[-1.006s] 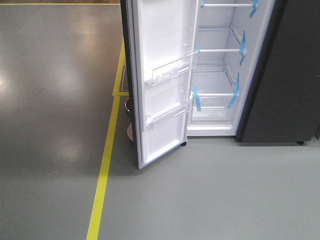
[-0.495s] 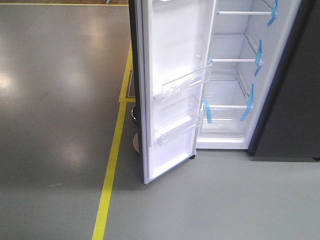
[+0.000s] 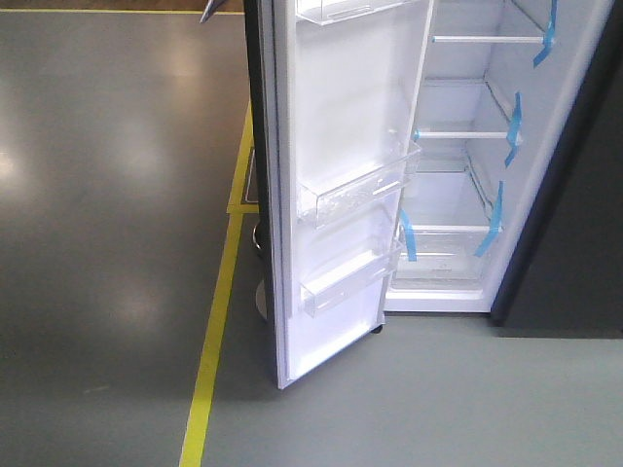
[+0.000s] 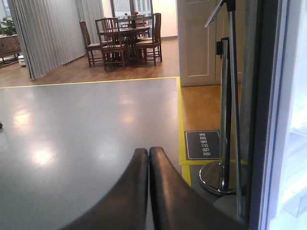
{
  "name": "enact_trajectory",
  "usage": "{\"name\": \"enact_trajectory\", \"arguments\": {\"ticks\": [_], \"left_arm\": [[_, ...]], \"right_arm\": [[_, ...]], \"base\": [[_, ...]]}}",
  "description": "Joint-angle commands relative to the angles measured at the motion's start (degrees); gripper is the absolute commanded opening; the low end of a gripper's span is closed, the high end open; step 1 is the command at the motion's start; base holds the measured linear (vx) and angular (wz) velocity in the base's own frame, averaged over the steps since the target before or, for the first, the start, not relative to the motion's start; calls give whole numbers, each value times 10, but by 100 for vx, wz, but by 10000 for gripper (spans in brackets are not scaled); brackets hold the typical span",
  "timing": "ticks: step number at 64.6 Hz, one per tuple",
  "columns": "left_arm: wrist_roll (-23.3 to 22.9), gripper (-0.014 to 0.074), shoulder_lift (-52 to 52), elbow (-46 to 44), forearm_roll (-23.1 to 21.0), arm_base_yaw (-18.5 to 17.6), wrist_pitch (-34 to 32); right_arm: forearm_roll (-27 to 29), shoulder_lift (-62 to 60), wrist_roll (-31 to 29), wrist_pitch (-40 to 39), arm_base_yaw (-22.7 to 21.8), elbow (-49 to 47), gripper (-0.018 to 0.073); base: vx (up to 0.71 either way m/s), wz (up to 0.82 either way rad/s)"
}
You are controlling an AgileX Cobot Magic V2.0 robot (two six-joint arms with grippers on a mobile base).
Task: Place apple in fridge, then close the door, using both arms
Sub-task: 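Drive closer so the held apple faces the refrigerator shelves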
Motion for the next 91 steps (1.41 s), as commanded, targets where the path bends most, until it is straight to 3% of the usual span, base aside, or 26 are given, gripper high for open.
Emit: {"name": "enact_trajectory", "arguments": {"ticks": [1,91], "left_arm": [[-2,-6,-9,17,0,2,-39],[-2,-6,-9,17,0,2,-39]], "right_arm": [[-3,-7,0,-41,0,-17,78],[-3,-7,0,-41,0,-17,78]], "base": [[18,-4],[16,-3]]}}
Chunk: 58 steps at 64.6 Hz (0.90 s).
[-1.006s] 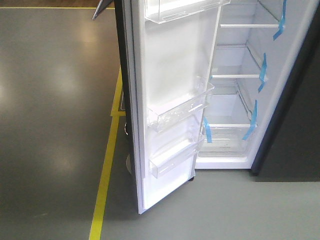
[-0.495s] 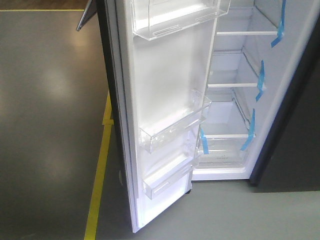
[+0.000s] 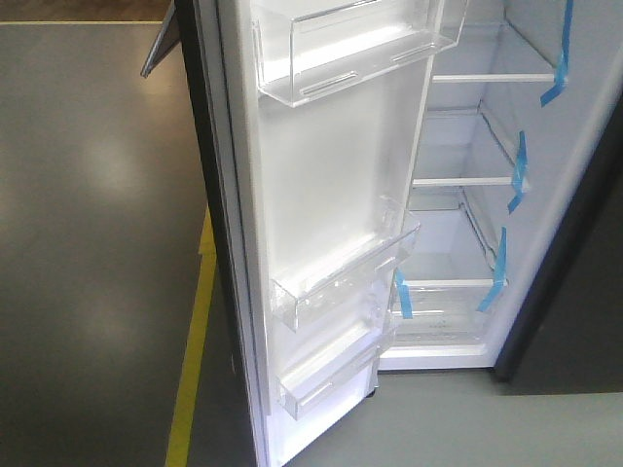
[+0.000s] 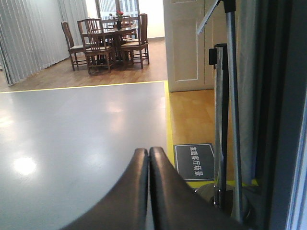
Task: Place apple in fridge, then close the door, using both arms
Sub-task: 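Drive closer so the held apple faces the refrigerator shelves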
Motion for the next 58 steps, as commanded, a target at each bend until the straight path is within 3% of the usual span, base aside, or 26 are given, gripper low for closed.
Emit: {"name": "enact_trajectory", "arguments": {"ticks": [1,58], "left_arm": [[-2,-6,-9,17,0,2,-39],[-2,-6,-9,17,0,2,-39]], "right_arm": [[-3,-7,0,-41,0,-17,78],[-3,-7,0,-41,0,-17,78]], "base": [[10,4],[7,1]]}}
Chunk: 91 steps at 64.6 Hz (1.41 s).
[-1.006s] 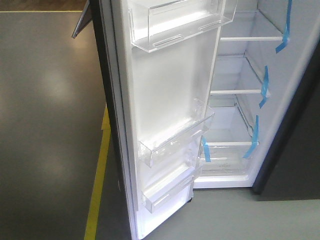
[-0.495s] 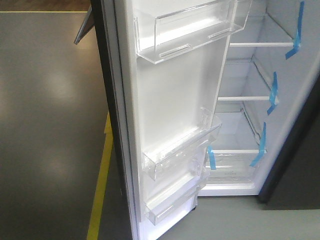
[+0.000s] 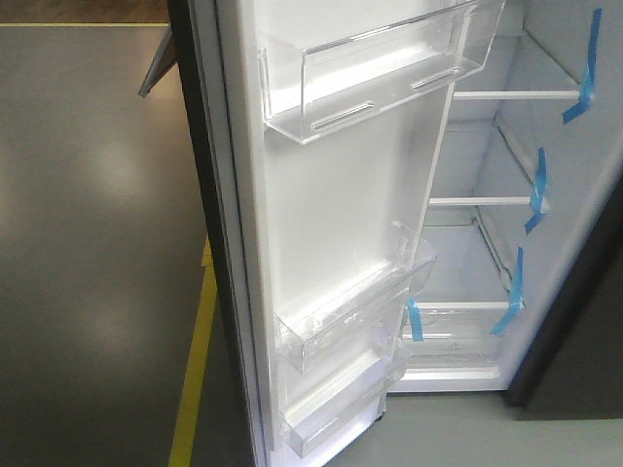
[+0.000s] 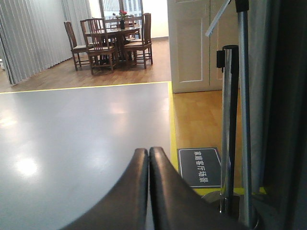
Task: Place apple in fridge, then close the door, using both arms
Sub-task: 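Drive closer so the held apple faces the refrigerator shelves, then extend the right gripper with the apple into the refrigerator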
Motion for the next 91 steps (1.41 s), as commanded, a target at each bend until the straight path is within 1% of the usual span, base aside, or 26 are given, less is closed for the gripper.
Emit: {"name": "enact_trajectory", "arguments": {"ticks": [1,91], "left_arm": [[-2,-6,-9,17,0,2,-39],[-2,-6,-9,17,0,2,-39]], "right_arm": [[-3,-7,0,-41,0,-17,78],[-3,-7,0,-41,0,-17,78]], "base": [[5,0],[4,-2]]}}
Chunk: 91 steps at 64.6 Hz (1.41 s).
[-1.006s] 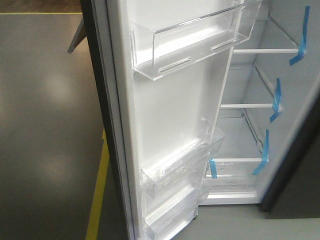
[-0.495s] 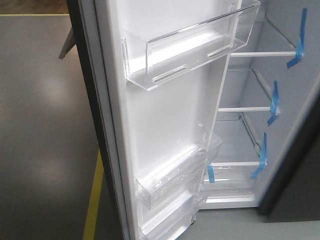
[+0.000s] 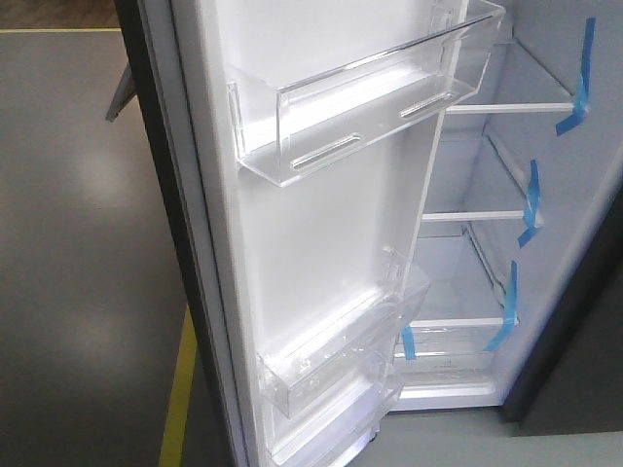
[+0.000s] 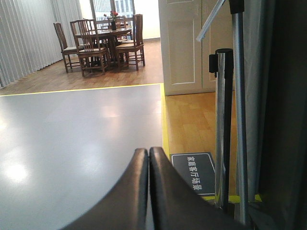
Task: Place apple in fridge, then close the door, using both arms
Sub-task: 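Extend the right gripper with the apple into the refrigerator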
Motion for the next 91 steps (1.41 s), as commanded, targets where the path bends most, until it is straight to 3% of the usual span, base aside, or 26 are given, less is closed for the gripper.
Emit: {"name": "enact_trajectory", "arguments": {"ticks": [1,91], "left_arm": [[-2,-6,-9,17,0,2,-39],[-2,-6,-9,17,0,2,-39]], "right_arm": [[-3,-7,0,-41,0,-17,78],[-3,-7,0,-43,0,-17,78]], "base": [[0,0],[0,0]]}}
